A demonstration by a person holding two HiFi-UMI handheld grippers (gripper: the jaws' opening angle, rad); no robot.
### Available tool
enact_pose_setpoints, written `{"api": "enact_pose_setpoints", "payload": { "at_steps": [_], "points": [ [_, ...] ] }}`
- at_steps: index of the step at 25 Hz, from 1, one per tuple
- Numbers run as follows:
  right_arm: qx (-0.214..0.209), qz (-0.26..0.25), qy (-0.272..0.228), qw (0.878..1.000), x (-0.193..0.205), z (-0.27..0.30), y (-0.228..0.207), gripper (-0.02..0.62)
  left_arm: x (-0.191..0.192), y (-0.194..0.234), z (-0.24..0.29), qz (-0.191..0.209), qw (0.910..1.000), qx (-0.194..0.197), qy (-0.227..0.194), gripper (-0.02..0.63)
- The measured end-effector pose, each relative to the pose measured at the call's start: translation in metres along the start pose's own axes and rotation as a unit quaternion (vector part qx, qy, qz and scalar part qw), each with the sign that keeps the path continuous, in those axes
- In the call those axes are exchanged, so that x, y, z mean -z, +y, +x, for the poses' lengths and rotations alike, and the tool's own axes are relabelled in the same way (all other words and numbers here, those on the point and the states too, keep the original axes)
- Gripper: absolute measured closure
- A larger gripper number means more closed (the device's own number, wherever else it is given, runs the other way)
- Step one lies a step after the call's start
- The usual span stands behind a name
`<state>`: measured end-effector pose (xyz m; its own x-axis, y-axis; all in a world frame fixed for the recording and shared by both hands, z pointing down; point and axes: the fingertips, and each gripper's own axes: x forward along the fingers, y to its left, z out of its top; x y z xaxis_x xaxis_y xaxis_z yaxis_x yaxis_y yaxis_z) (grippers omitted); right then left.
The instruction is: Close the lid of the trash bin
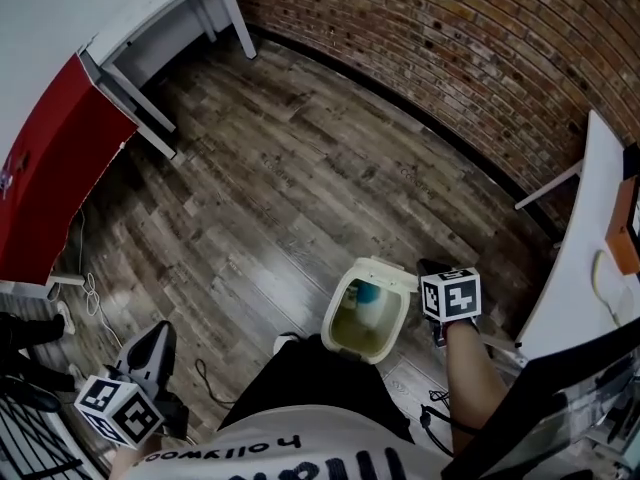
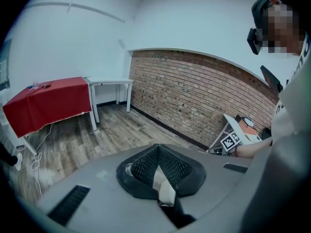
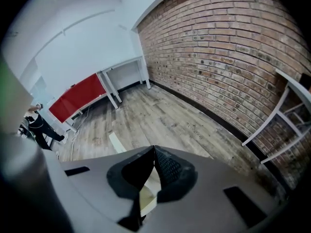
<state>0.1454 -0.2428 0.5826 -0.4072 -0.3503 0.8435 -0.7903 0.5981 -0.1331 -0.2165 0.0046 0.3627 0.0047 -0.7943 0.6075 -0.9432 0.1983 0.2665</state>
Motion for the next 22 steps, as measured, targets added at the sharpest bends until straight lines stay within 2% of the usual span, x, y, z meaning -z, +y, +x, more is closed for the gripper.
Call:
{"api": "enact_pose_setpoints", "payload": {
  "at_steps": [6,13,18,22],
  "points": [
    [0.005,0.002,0.012,1.000,0.005,0.016,0.005,0.588,0.008,0.008,-0.007,-0.012,0.9999,-0.009,0.002,0.601],
    [-0.009,-0.009,0.035,0.999,0.016,0.017,0.022,0.589,0.018,0.008,-0.008,-0.022,0.9997,-0.006,0.002,0.601],
    [-0.031,-0.051,0.071,0.996,0.053,0.011,0.043,0.588,0.021,0.005,-0.008,-0.024,0.9997,-0.002,0.003,0.601],
    [-0.047,-0.049,0.094,0.993,0.085,0.007,0.057,0.589,0.028,0.001,-0.006,-0.023,0.9997,0.006,0.009,0.601]
  ]
}}
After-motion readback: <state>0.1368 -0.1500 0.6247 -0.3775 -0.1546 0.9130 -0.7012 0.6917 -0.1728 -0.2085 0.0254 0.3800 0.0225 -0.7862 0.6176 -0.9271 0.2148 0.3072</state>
